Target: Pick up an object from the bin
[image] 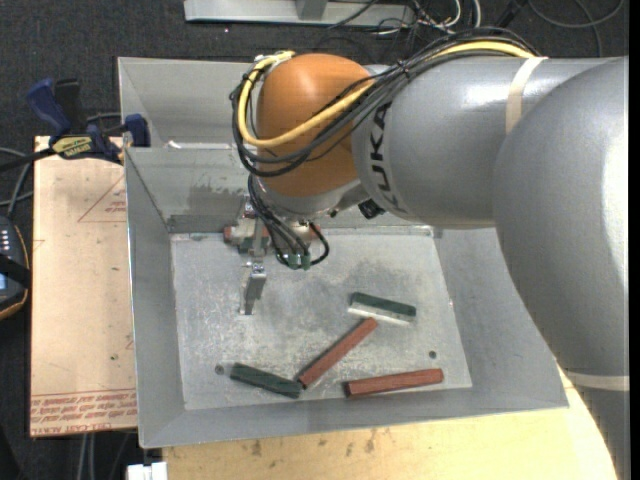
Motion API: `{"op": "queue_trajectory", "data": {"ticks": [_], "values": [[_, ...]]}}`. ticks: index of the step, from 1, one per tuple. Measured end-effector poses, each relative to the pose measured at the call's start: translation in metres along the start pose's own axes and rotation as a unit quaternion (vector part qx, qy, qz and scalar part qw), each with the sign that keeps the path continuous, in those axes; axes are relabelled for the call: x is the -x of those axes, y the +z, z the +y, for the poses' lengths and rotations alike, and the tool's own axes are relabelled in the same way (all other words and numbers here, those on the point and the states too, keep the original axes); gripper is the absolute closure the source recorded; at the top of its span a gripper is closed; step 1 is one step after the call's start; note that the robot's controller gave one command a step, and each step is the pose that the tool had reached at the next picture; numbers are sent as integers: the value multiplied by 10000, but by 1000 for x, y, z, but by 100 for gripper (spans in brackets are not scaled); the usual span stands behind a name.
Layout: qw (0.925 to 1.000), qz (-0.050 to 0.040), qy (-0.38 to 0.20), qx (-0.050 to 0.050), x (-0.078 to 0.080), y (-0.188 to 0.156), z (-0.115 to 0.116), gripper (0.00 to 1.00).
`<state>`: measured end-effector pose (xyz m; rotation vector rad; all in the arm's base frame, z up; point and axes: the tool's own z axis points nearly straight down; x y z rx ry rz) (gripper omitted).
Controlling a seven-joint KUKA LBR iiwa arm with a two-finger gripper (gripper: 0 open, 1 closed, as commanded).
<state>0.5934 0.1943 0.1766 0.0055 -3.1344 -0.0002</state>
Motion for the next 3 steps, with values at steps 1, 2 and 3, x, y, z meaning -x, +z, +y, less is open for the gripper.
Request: {"op": "queue_trajectory", "data": {"ticks": [1, 2, 3], "values": [[10000, -40, 16, 6, 2, -5, -1, 0], [10000, -47, 44, 9, -76, 70, -16, 0], [9994, -20, 352, 6, -42, 61, -34, 0]]}}
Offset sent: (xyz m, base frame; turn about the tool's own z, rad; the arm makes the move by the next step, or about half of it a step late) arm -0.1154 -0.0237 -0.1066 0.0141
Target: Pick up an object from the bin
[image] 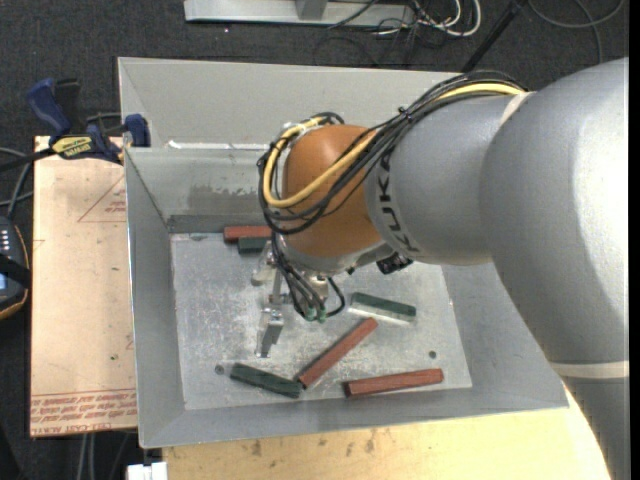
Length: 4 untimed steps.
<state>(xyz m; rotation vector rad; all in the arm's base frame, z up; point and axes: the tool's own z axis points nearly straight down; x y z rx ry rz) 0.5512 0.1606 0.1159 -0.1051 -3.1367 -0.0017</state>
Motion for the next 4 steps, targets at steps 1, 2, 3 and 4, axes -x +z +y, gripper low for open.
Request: {"op": "queue_trajectory", "data": {"ticks": [1, 2, 3, 4], "values": [[9995, -31, 302, 2, -6, 0, 0, 0], [9997, -71, -242, 16, -51, 41, 12, 0], [9954, -112, 945, 71, -57, 39, 11, 100], [9954, -112, 946, 72, -57, 39, 11, 100]]}}
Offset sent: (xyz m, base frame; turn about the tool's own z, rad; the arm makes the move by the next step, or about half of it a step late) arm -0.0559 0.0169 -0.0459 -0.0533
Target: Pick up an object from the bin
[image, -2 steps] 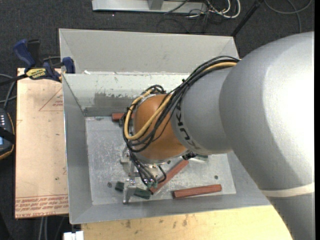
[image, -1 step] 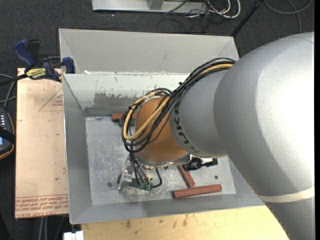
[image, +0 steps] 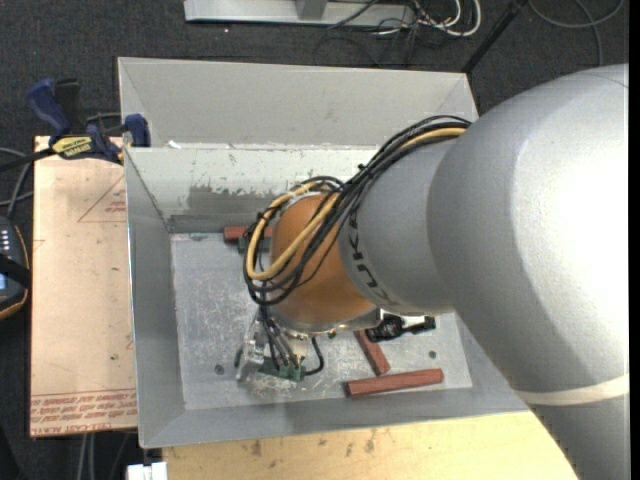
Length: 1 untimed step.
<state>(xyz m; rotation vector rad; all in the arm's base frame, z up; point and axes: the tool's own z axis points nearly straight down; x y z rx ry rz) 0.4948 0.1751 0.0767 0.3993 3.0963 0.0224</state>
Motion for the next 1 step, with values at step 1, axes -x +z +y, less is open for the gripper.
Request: {"op": "queue_trajectory", "data": {"ticks": [1], "values": [[10000, 22, -2, -18, 0, -3, 0, 100]]}}
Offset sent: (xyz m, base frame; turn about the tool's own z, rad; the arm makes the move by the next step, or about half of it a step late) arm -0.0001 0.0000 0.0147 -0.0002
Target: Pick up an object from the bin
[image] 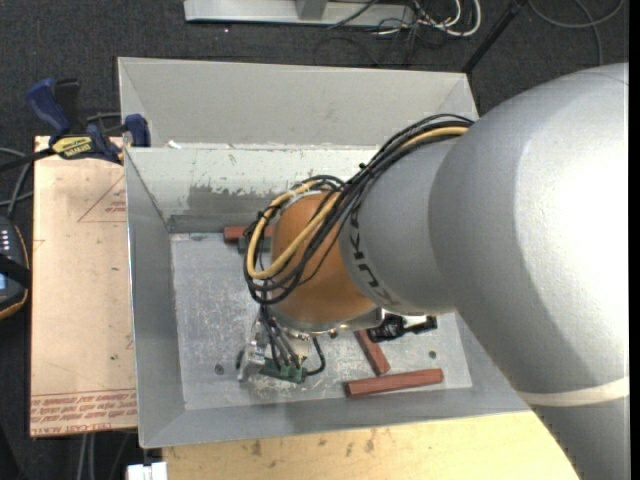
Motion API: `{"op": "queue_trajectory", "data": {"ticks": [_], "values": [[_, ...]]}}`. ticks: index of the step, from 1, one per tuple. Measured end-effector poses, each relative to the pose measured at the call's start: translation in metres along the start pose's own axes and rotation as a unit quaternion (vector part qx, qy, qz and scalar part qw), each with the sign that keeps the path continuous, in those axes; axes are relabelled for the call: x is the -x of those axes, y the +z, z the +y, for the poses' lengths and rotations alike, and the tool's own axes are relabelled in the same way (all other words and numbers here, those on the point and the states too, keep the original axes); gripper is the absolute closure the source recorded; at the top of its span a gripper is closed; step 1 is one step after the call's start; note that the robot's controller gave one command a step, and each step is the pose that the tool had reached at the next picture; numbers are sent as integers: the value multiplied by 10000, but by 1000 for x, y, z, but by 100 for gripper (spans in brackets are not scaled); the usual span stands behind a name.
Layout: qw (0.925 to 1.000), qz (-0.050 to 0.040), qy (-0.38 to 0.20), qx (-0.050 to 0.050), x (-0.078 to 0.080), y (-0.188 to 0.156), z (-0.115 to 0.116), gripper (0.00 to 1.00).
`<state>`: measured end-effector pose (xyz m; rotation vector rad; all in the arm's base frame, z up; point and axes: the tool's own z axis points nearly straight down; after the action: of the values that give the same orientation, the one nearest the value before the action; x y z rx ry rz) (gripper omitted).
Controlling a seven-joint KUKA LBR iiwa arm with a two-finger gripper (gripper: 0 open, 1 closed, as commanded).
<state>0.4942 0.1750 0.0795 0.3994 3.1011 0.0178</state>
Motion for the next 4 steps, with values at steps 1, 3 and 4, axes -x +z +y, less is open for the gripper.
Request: {"op": "queue_trajectory", "data": {"ticks": [1, 3, 4], "values": [[10000, 49, -5, -45, -1, -8, -1, 100], [10000, 62, -6, -58, -1, -21, -1, 100], [10000, 68, -4, -62, -1, -27, -1, 100]]}}
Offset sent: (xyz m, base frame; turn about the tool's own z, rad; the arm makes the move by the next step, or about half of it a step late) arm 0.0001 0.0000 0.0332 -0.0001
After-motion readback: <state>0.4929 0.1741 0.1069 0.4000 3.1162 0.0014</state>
